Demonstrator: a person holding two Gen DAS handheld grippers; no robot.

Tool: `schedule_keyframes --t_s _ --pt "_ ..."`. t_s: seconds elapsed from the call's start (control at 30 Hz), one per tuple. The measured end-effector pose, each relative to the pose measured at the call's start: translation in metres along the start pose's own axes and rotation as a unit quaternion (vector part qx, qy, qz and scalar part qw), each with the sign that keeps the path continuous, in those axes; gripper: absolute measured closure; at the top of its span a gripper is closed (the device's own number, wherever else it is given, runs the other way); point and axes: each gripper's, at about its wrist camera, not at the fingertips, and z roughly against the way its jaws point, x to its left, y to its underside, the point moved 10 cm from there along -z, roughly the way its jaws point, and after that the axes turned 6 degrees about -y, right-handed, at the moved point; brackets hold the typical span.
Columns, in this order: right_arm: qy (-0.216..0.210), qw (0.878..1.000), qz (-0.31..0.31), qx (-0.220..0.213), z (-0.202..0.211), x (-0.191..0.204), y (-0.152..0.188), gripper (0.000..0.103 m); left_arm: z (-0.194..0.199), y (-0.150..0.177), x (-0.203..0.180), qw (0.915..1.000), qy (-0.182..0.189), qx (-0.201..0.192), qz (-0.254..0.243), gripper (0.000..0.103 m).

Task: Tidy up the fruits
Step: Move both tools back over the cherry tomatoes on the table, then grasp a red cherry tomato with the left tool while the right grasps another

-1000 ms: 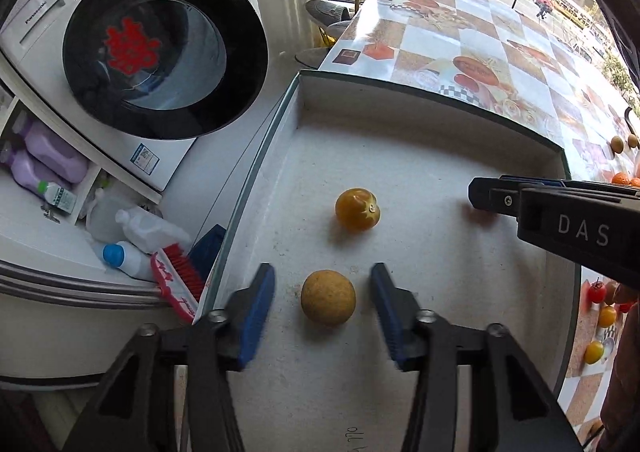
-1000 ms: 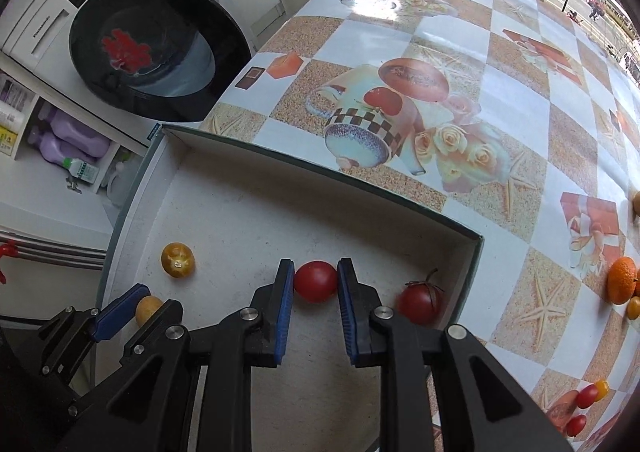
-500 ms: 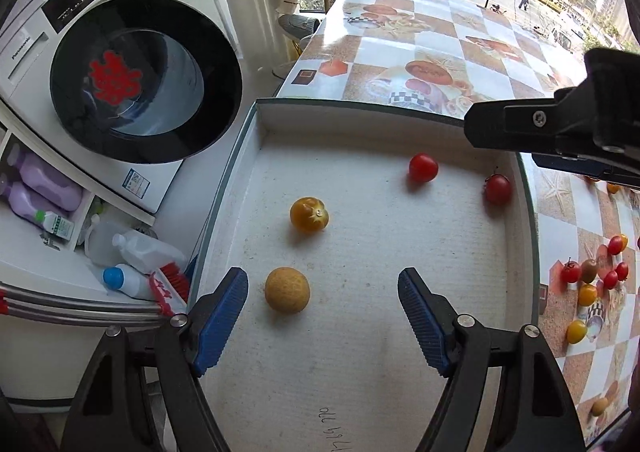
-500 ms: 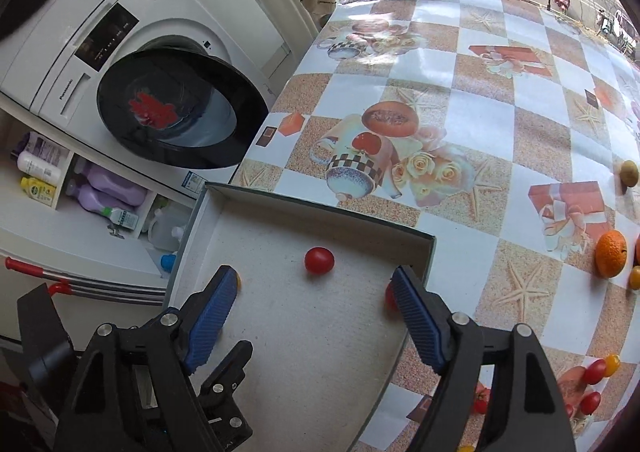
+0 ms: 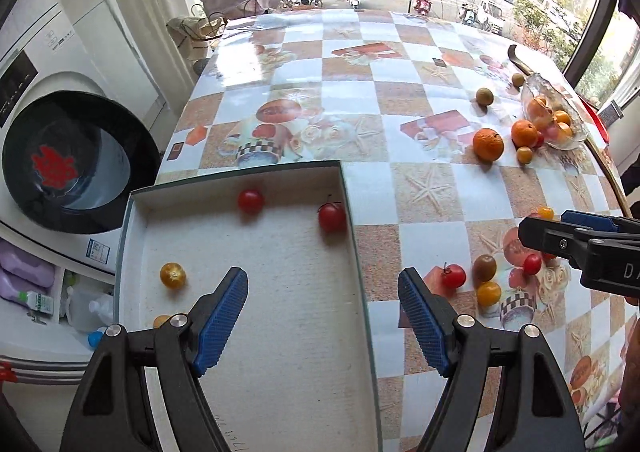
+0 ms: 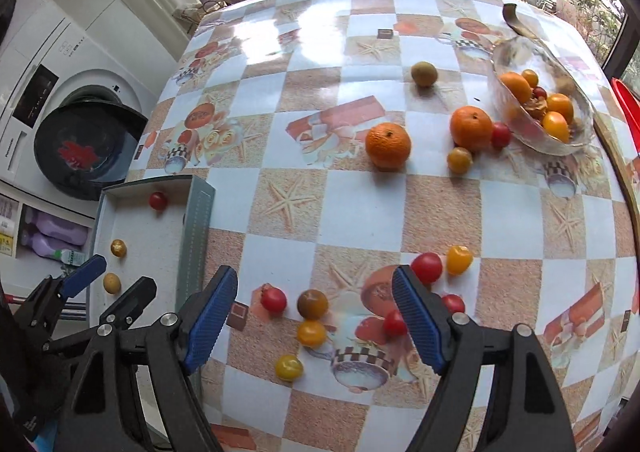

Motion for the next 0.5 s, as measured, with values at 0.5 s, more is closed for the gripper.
schedule_keyframes --t_s 0.5 --pt "0.045 0.998 -0.042 0.018 0.006 -0.083 0.042 0.021 -0.028 0.016 -0.083 0.9958 0.023 0.029 -0.084 0.025"
